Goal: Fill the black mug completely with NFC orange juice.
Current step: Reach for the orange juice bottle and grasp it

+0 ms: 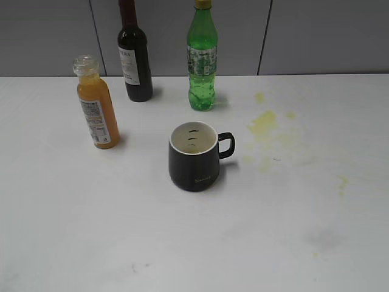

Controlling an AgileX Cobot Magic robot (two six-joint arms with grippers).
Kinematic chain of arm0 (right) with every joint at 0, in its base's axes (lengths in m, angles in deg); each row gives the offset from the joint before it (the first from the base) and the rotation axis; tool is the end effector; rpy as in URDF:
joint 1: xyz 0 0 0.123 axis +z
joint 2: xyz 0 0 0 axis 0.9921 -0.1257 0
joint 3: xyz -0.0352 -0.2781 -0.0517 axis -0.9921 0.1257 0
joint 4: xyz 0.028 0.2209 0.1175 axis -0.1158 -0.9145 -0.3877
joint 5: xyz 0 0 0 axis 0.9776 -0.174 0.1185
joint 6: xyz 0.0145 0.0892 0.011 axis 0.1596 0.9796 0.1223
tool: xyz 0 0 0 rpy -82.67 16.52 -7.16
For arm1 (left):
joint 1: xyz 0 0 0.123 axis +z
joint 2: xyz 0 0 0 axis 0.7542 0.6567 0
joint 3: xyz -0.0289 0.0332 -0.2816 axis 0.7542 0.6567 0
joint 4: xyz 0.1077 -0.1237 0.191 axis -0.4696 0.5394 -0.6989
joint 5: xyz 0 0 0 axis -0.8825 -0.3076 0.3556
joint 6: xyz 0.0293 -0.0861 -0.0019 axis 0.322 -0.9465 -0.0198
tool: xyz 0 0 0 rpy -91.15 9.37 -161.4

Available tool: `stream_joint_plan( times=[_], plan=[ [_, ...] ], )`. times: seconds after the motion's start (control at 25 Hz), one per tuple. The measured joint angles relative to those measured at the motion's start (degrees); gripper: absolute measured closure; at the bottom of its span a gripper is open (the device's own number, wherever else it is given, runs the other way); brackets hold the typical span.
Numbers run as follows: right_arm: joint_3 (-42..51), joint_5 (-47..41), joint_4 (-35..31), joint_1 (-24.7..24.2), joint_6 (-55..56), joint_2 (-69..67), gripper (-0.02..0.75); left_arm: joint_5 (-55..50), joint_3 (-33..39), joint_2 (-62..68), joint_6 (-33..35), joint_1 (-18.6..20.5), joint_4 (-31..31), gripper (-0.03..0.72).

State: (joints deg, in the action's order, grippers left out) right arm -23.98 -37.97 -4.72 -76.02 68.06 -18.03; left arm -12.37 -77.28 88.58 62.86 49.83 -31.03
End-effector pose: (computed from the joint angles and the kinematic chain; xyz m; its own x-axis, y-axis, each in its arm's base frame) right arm 0.0094 -0.0023 0.2619 -0.4210 -0.0501 -0.9057 -0.0839 0.9963 -0.0161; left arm -0.0048 0.0017 0.2711 -0.4848 0.0560 -0.8728 -0.0009 0.9979 0.0646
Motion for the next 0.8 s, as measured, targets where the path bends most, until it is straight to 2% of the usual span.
stream_joint_plan(
  times=[0.36, 0.44, 0.48, 0.6, 0.64, 0.8],
  plan=[
    [0.0, 0.0, 0.0, 0.0, 0.0, 0.0, 0.143, 0.0, 0.0, 0.0, 0.0, 0.0, 0.0, 0.469],
    [0.0, 0.0, 0.0, 0.0, 0.0, 0.0, 0.143, 0.0, 0.0, 0.0, 0.0, 0.0, 0.0, 0.450],
    [0.0, 0.0, 0.0, 0.0, 0.0, 0.0, 0.144, 0.0, 0.0, 0.0, 0.0, 0.0, 0.0, 0.410],
    [0.0, 0.0, 0.0, 0.0, 0.0, 0.0, 0.144, 0.0, 0.0, 0.0, 0.0, 0.0, 0.0, 0.158],
    [0.0, 0.0, 0.0, 0.0, 0.0, 0.0, 0.144, 0.0, 0.0, 0.0, 0.0, 0.0, 0.0, 0.104],
    [0.0, 0.0, 0.0, 0.0, 0.0, 0.0, 0.144, 0.0, 0.0, 0.0, 0.0, 0.0, 0.1, 0.050]
  ],
)
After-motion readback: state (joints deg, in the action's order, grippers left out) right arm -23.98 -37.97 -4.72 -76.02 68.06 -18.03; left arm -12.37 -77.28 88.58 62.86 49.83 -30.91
